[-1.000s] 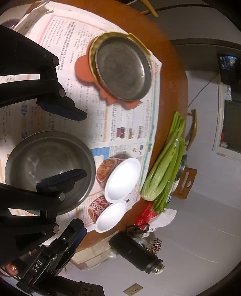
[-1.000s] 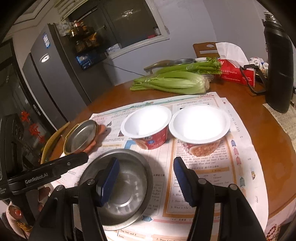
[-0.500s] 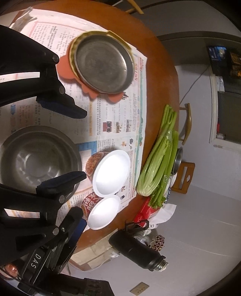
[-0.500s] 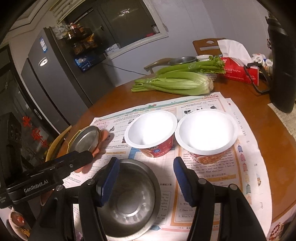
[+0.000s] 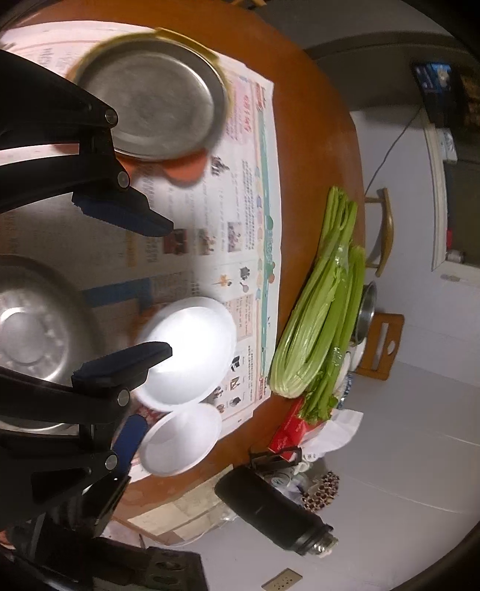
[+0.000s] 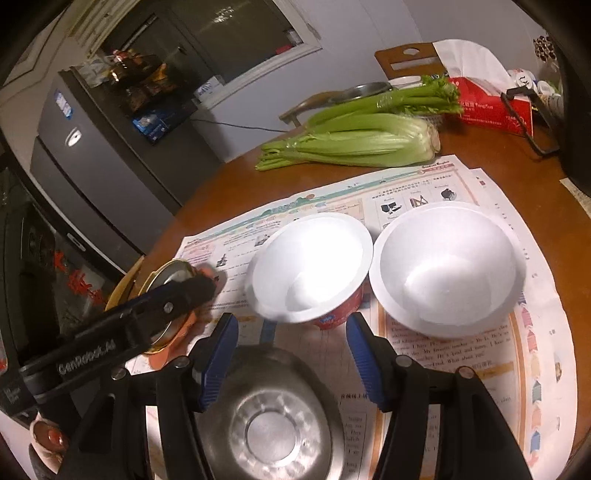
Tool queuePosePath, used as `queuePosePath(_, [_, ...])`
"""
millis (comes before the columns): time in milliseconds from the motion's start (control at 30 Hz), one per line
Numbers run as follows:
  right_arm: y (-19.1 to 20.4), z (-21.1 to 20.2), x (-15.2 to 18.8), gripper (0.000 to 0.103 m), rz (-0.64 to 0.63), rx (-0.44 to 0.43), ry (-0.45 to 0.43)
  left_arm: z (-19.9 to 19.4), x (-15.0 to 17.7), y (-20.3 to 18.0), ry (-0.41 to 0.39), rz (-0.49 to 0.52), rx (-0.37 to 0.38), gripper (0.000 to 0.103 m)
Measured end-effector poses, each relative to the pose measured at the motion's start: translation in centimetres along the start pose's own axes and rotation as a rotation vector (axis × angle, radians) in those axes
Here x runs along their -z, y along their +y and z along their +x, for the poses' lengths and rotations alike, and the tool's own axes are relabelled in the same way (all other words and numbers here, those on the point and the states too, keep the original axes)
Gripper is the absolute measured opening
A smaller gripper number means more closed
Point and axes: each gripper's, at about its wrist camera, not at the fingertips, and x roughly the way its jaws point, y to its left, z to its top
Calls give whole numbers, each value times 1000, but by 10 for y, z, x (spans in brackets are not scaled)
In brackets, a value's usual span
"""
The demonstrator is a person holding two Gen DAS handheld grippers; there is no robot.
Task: Organize plates and bowls
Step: 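Grasp the rim of a white paper bowl with the left tool and lift it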
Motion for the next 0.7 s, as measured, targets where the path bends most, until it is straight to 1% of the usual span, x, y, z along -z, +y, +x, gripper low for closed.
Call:
queuePosePath(67, [-3,7,-5,61,17,14,8,11,-7,-3,23,12,20,61])
queuePosePath(133, [-6,12,-8,61,30,24,11,25,-16,-3,49,4,49,61])
queuePosePath(233, [-10,21,-12,61,41,25,21,42,-23,-3,71,9,51,61])
queuePosePath(433, [-4,31,-18,61,5,44,27,68,-30,-2,117,8,72,61])
queuePosePath(467, [-3,33,-19,61,0,48,27,72,-30,-2,124,10,82,59])
queuePosePath(500, [-3,34,-20,61,-3,51,27,75,-30,-2,132,5,92,51])
queuePosePath(600, [-3,37,-20,60,-4,66,31,85,-29,0,159,-6,122,37])
queuePosePath(700, [-2,43,-20,58,-6,96,41,92,-26,-1,172,1,113,29])
